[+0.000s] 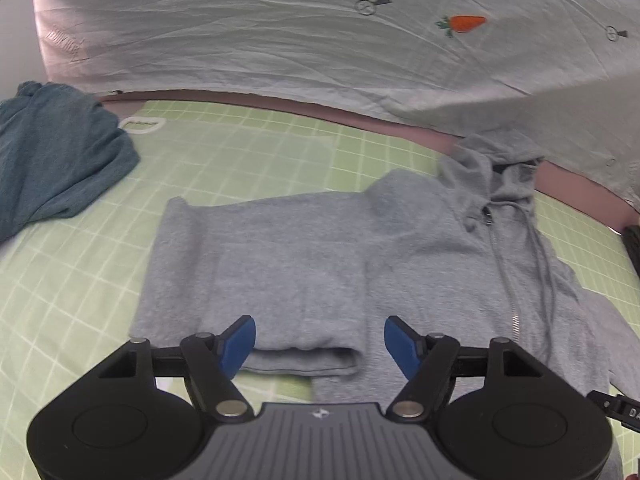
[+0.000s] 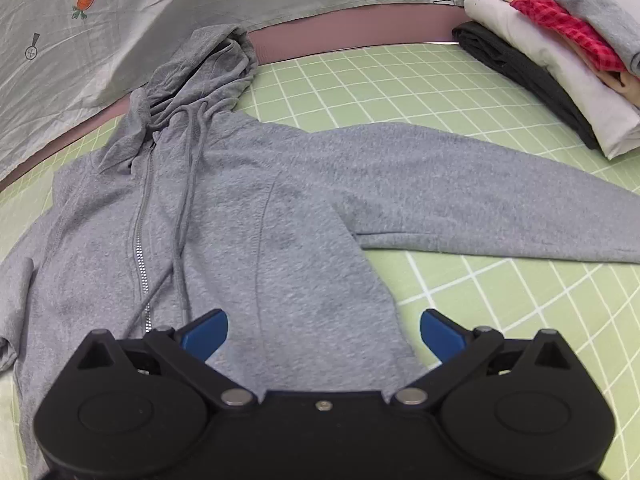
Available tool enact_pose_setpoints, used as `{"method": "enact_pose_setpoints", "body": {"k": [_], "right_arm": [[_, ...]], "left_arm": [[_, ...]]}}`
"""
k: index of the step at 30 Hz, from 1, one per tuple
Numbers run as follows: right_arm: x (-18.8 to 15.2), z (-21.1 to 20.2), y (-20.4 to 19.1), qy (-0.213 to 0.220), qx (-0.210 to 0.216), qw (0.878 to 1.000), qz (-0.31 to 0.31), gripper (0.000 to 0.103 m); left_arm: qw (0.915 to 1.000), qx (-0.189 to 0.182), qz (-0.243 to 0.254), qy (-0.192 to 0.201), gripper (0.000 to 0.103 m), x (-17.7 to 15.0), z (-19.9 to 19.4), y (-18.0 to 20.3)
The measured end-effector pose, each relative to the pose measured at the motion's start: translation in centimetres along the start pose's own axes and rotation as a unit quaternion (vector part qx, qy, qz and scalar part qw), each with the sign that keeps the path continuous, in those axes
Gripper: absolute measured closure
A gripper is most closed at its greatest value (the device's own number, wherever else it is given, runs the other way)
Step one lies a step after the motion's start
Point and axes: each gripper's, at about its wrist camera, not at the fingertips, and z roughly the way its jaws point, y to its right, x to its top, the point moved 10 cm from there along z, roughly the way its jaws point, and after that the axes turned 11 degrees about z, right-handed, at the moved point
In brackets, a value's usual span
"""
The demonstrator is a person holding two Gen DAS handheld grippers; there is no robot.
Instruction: Fold clothes
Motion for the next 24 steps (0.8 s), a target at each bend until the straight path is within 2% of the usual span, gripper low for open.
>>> {"method": "enact_pose_setpoints", "body": {"k": [3, 7, 11, 15, 16, 17, 18, 21, 24], "right_arm": [[-0.9, 0.3, -0.7, -0.005, 0.004, 1.0, -0.011, 0.0], [-1.8, 0.9, -0.8, -0.013, -0.006, 1.0, -0.019, 0.0], [-1.6, 1.2, -0.1, -0.009, -0.02, 1.0, -0.013, 0.0], [-1.4, 1.7, 0.9, -0.013, -0.033, 0.999, 0.008, 0.0], [-1.4, 1.8, 1.0, -0.014, -0.033, 0.999, 0.01, 0.0], [-1.5, 1.9, 1.1, -0.017, -0.034, 0.999, 0.012, 0.0], [-1.5, 2.1, 1.2, -0.02, -0.035, 0.999, 0.014, 0.0], [-1.7, 2.2, 1.2, -0.022, -0.037, 0.999, 0.013, 0.0], [-1.7, 2.2, 1.3, -0.02, -0.035, 0.999, 0.015, 0.0]], "left_arm": [[0.9996, 0.008, 0.001, -0.029, 0.031, -0.7, 1.7, -2.1], [0.9992, 0.022, -0.003, -0.033, 0.031, -0.7, 3.2, -3.2], [0.9988, 0.003, -0.018, -0.045, 0.03, -0.6, 4.7, -3.7], [0.9981, -0.011, -0.009, -0.059, 0.03, -0.8, 6.0, -3.4], [0.9983, -0.017, 0.0, -0.055, 0.048, -0.7, 6.0, -3.2], [0.9979, -0.033, 0.014, -0.054, 0.077, -0.6, 5.8, -2.8], [0.9972, -0.046, 0.024, -0.055, 0.088, -0.4, 5.7, -2.5], [0.996, -0.068, 0.04, -0.044, 0.089, 0.4, 4.7, -1.4], [0.9941, -0.095, 0.051, -0.012, 0.09, 2.1, 2.7, 0.8]]}}
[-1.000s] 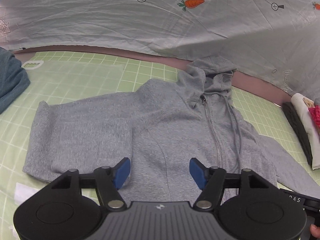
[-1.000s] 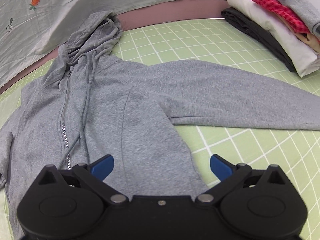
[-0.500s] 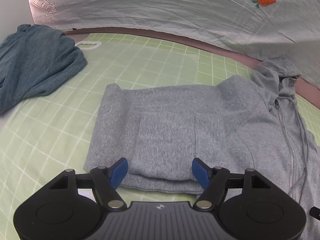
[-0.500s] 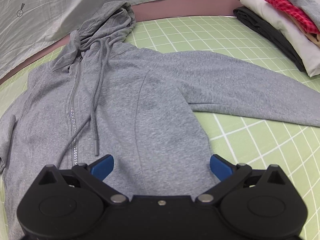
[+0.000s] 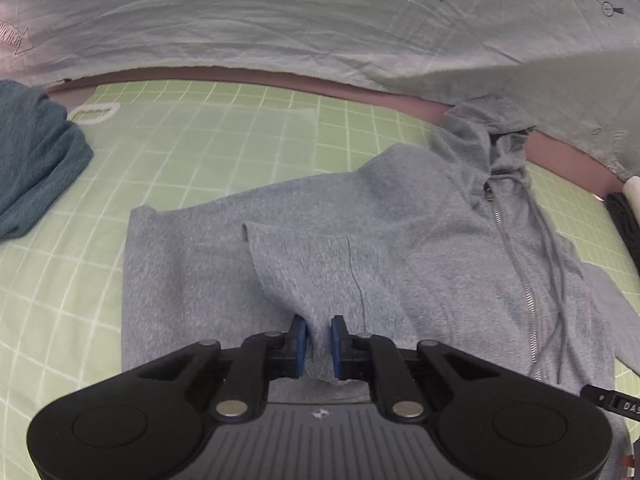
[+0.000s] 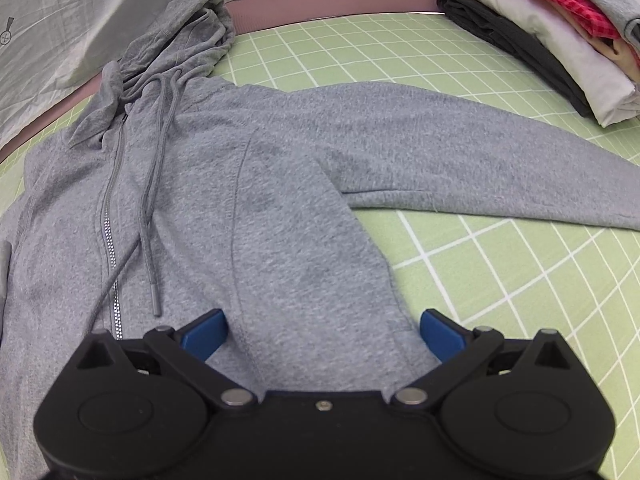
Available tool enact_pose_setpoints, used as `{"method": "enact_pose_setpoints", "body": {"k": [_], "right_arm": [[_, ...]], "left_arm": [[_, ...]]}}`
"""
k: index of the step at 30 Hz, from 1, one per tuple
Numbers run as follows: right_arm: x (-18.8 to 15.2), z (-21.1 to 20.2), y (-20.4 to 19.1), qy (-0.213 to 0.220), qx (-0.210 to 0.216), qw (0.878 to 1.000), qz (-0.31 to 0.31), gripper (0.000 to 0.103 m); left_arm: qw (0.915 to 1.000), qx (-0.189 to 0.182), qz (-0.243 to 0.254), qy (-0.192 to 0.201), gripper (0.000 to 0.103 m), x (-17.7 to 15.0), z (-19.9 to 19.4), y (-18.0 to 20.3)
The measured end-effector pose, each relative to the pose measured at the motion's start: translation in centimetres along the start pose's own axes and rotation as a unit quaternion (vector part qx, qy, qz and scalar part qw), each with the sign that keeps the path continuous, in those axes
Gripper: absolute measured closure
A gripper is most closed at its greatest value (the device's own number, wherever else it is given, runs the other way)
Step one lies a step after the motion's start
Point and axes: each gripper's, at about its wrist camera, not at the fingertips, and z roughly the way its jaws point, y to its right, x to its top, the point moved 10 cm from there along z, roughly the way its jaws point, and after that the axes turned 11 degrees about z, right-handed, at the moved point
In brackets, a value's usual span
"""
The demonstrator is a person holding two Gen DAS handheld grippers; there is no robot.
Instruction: Fold clothes
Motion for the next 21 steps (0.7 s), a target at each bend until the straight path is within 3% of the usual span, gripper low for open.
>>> {"method": "enact_pose_setpoints", "body": {"k": [5, 6, 8, 9, 13, 21], "right_arm": [[0.1, -0.3, 0.3, 0.006, 0.008, 1.0, 0.005, 0.0], [0.2, -0.4, 0.3, 0.007, 0.009, 1.0, 0.005, 0.0], [0.3, -0.6, 0.4, 0.01, 0.01, 1.0, 0.004, 0.0], [0.4, -0.7, 0.3, 0.012, 0.011, 1.0, 0.003, 0.0], [1.2, -2.1, -0.1, 0.04, 0.01, 0.999, -0.012, 0.0], [2.1, -4.0, -5.2, 0.084, 0.042, 0.993, -0.075, 0.0]], "left_arm": [[0.9964, -0.074, 0.016, 0.037, 0.089, 3.4, -1.5, 6.8], [0.995, -0.092, 0.021, 0.032, 0.087, 3.4, -1.4, 8.4], [0.9944, -0.101, 0.029, 0.012, 0.073, 2.7, -0.5, 11.0], [0.9949, -0.095, 0.034, 0.0, 0.069, 2.2, -0.1, 11.8], [0.9988, -0.04, 0.027, -0.008, 0.034, 1.1, -0.3, 10.8], [0.9964, 0.068, -0.024, -0.044, 0.032, -2.3, -1.1, 3.3]]}}
